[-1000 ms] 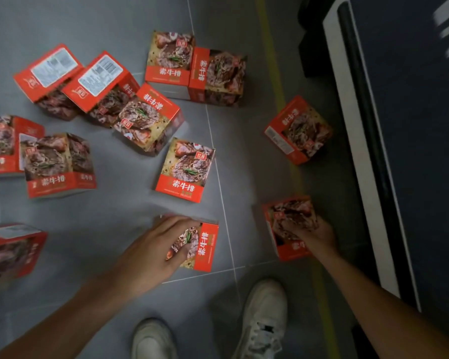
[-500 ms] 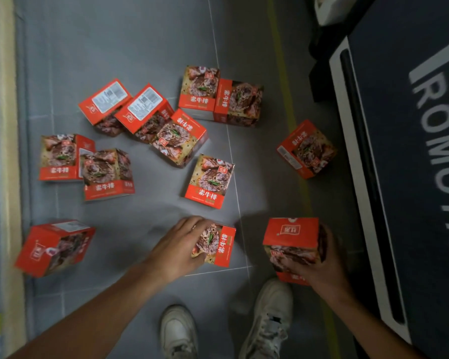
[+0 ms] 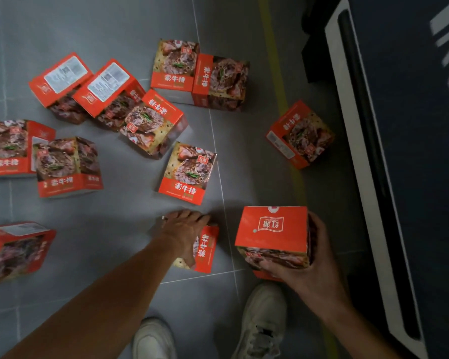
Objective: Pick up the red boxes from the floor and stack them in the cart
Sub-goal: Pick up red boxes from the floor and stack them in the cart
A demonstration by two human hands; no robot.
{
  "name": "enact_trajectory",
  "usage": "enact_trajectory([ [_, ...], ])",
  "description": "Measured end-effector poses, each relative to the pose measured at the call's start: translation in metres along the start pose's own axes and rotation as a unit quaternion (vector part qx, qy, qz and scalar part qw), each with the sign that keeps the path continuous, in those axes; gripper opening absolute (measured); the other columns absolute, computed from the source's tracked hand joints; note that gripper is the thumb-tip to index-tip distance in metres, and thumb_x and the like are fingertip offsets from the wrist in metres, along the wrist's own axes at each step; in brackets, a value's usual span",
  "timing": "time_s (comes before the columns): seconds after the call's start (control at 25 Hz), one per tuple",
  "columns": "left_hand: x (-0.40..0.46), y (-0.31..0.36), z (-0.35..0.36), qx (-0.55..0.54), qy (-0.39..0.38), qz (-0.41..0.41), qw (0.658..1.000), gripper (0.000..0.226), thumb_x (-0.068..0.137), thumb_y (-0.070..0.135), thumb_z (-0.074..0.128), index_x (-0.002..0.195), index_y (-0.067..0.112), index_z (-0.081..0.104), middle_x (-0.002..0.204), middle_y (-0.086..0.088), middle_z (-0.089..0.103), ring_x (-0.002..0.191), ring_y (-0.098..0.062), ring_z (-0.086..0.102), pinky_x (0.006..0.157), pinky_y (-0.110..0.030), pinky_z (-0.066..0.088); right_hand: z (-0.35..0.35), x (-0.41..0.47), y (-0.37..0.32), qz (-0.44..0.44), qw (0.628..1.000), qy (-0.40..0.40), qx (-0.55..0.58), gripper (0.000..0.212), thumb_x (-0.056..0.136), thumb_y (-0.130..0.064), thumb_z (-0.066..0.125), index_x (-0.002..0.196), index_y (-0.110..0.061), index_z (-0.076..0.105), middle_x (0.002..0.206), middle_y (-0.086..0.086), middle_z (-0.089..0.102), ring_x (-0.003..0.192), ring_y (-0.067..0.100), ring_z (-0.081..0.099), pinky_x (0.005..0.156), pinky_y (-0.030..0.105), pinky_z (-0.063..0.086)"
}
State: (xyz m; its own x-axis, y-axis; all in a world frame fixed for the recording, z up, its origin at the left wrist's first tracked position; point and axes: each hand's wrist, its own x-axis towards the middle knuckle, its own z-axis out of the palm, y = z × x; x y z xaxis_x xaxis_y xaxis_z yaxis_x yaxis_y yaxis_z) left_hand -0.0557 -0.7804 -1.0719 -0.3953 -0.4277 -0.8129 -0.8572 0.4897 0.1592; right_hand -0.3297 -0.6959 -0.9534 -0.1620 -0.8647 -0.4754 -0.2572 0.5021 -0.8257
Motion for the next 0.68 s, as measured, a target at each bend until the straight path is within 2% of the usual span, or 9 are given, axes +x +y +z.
enact_trajectory([
  [0.12,0.013,-0.007,0.0,-0.013,0.001,0.02,1.0,0.133,0.046,0.063,0.09,0.155,0.03,0.02,0.151,0.005,0.032,0.14,-0.022,0.027,0.116,-0.044,0.03,-0.002,0.003,0.015,-0.001,1.0,0.008,-0.009,0.113,0.038,-0.054,0.097,0.136,-0.056,0.04,0.137,-0.017,0.057,0.124,0.003,0.059,0.099,0.032,0.053],
  [0.28,0.002,-0.005,0.006,-0.041,0.009,0.012,0.999,0.123,0.053,0.059,0.09,0.154,0.035,0.025,0.154,0.003,0.037,0.143,-0.023,0.034,0.118,-0.046,0.027,-0.002,0.001,0.013,-0.001,1.0,0.011,-0.021,0.115,0.039,-0.052,0.097,0.138,-0.053,0.04,0.139,-0.015,0.055,0.126,0.006,0.058,0.103,0.043,0.053],
  [0.44,-0.038,-0.012,0.016,-0.052,0.092,-0.011,0.994,0.115,0.06,0.058,0.085,0.154,0.033,0.024,0.149,0.002,0.037,0.138,-0.023,0.033,0.117,-0.036,0.025,-0.003,-0.014,-0.015,0.007,1.0,0.009,-0.005,0.111,0.038,-0.048,0.099,0.132,-0.059,0.041,0.135,-0.018,0.058,0.123,0.003,0.06,0.101,0.036,0.053],
  [0.56,-0.074,-0.016,0.018,-0.094,0.136,-0.023,0.986,0.116,0.055,0.066,0.082,0.151,0.031,0.028,0.139,0.001,0.035,0.133,-0.024,0.031,0.112,-0.04,0.032,-0.004,-0.024,-0.036,0.002,1.0,0.004,-0.019,0.114,0.041,-0.04,0.102,0.136,-0.054,0.04,0.137,-0.016,0.057,0.125,0.006,0.059,0.105,0.042,0.052],
  [0.68,-0.122,-0.016,-0.006,-0.19,0.173,-0.018,0.966,0.112,0.053,0.059,0.085,0.147,0.024,0.035,0.136,0.0,0.039,0.13,-0.024,0.035,0.109,-0.044,0.039,-0.007,-0.038,-0.073,-0.005,1.0,-0.002,-0.018,0.117,0.044,-0.03,0.104,0.137,-0.054,0.038,0.137,-0.017,0.056,0.126,0.004,0.058,0.107,0.043,0.051],
])
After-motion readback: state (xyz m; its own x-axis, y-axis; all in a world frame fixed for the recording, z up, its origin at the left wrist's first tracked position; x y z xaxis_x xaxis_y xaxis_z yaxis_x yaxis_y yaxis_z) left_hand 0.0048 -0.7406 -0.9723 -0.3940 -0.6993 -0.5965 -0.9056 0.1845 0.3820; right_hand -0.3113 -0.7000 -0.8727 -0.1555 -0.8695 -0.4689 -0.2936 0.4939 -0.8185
